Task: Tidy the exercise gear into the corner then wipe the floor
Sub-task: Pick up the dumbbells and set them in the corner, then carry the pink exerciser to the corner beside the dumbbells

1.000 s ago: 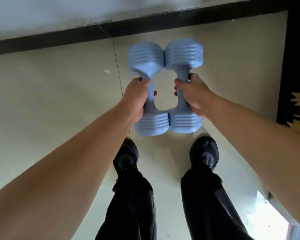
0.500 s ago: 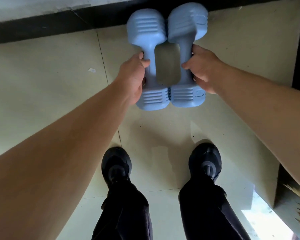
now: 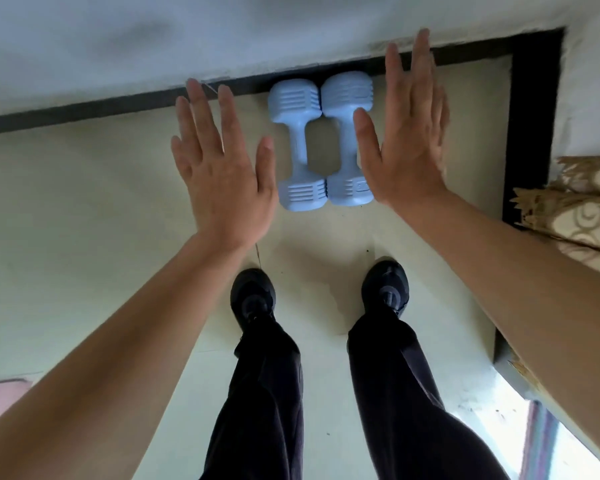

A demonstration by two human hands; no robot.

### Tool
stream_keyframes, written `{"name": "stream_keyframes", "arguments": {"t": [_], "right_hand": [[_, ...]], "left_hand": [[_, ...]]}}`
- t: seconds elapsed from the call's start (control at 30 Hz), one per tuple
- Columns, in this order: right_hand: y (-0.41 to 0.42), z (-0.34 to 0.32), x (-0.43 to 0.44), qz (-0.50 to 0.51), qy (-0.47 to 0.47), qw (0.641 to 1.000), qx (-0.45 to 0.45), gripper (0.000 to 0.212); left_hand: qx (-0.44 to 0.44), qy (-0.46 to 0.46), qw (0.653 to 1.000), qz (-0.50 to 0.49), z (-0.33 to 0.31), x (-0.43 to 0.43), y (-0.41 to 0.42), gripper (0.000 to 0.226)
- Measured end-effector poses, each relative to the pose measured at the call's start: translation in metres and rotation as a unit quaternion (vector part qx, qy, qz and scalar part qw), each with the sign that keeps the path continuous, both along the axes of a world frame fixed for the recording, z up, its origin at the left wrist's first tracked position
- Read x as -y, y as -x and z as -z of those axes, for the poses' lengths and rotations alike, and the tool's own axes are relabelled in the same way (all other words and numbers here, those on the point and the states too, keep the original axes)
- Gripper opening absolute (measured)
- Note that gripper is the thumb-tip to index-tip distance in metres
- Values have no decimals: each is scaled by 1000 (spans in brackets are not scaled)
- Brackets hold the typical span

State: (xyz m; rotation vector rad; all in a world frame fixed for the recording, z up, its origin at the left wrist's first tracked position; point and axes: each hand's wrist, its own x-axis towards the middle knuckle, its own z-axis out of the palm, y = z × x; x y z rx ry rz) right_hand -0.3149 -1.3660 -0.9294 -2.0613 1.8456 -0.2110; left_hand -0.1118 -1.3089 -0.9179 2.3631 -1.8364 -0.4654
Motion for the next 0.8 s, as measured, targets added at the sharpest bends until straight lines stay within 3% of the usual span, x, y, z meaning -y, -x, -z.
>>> {"name": "stream_keyframes", "arguments": {"t": [0.2,0.37,0.53,0.67,0.8], "right_hand": [[-24,-181,11,-29,72,996,-42,74],[-49,-397,28,-38,136,987,-75,73],[-65,-577,23,-47,229,971,-41,73],[-93,-678,27,-117,337,934,20,71],[-136,-753,32,-198,423,879,99,69]], "left_hand": [[30,59,997,49,-175,13,-20,66],[52,155,986,42,-389,42,-43,64],[86,229,970,-5,-589,34,-76,65],[120,294,946,-63,-701,0,-104,66],[173,328,917,-148,-768,-62,-123,68]]}}
